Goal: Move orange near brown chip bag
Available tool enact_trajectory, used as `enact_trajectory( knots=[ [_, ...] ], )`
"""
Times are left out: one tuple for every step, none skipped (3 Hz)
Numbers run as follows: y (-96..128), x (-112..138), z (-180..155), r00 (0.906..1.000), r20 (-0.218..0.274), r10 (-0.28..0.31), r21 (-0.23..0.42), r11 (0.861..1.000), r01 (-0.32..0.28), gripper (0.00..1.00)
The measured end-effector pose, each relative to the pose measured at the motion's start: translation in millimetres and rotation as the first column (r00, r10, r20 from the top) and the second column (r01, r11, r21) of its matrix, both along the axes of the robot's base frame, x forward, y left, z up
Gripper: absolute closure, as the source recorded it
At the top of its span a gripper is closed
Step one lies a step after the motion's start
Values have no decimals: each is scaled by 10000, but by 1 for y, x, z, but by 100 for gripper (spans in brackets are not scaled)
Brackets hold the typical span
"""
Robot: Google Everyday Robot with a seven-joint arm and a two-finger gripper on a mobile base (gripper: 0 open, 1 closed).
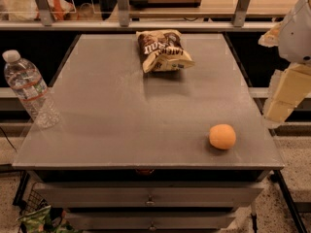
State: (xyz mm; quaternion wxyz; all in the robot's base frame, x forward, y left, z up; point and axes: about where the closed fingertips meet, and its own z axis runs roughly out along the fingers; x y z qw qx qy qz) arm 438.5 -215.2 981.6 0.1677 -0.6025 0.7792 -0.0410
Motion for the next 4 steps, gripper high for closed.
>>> enact_trajectory(
  knots=[
    [0,0,0,10000,2,-1,2,10000,1,0],
    [3,-3,-5,9991,83,-421,628,9972,415,0],
    [9,-12,-27,9938,-58,-1109,1874,9761,1101,0],
    [21,-12,-61,9898,-144,-1420,2932,9457,1400,0]
  ],
)
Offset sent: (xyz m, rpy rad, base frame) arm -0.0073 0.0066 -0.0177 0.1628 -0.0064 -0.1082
